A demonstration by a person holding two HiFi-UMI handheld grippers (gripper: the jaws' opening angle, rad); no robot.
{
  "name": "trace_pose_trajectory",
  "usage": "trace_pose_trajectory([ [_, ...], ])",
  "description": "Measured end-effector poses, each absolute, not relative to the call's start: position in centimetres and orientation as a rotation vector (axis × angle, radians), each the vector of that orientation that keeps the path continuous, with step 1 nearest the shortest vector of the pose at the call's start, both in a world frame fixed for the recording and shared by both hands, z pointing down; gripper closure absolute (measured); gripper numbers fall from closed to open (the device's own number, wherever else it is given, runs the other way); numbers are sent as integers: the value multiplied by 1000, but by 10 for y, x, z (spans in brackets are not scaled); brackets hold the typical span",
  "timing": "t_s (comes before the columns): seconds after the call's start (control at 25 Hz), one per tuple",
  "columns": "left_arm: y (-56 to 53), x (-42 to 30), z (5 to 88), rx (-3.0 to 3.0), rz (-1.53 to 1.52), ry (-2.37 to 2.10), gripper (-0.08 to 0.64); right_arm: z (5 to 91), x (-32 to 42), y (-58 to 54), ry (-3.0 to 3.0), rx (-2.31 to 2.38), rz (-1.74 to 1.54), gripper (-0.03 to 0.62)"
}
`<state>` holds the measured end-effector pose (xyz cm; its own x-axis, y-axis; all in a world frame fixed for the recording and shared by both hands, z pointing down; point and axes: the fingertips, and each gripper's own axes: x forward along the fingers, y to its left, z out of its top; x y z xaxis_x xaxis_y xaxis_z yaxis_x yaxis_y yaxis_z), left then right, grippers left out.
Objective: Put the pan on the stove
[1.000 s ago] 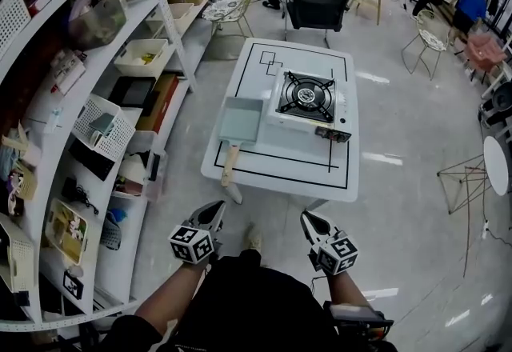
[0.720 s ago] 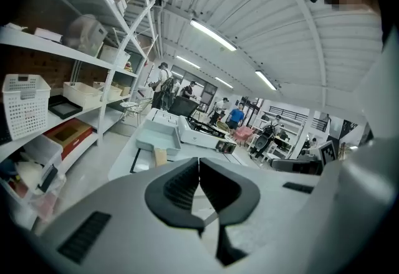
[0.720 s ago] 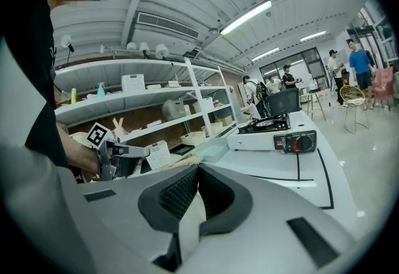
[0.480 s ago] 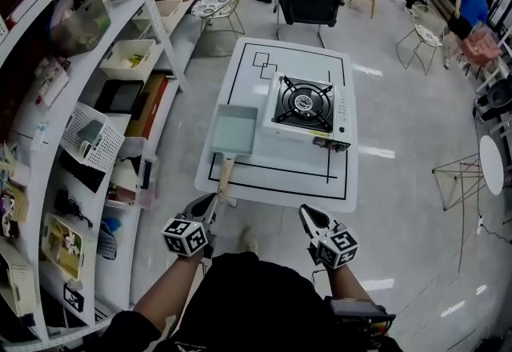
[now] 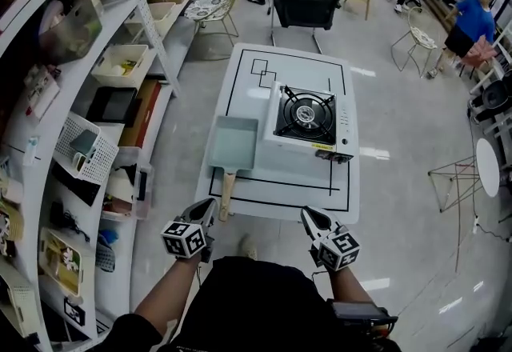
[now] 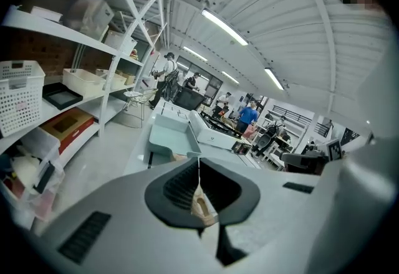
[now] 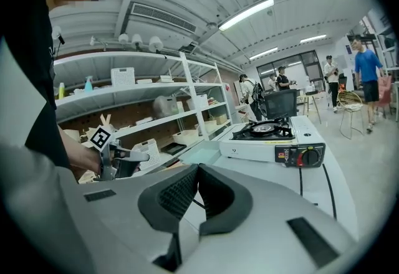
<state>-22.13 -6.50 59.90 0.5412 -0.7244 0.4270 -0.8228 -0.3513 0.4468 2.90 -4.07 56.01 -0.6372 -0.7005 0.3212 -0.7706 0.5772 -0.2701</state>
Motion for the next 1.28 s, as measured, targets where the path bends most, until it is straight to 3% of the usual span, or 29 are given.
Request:
trace_pose_trajectory([
  [0.8, -99, -216, 634, 2087, 234, -978, 541, 559, 5, -77, -2602, 1267, 599, 566],
  [0.92, -99, -213, 641, 2051, 245, -948, 470, 566, 2, -78, -2603, 1243, 615, 566],
  [1.28, -112, -200, 664, 1914, 272, -837, 357, 571, -5, -98, -2612, 1178, 629, 566],
])
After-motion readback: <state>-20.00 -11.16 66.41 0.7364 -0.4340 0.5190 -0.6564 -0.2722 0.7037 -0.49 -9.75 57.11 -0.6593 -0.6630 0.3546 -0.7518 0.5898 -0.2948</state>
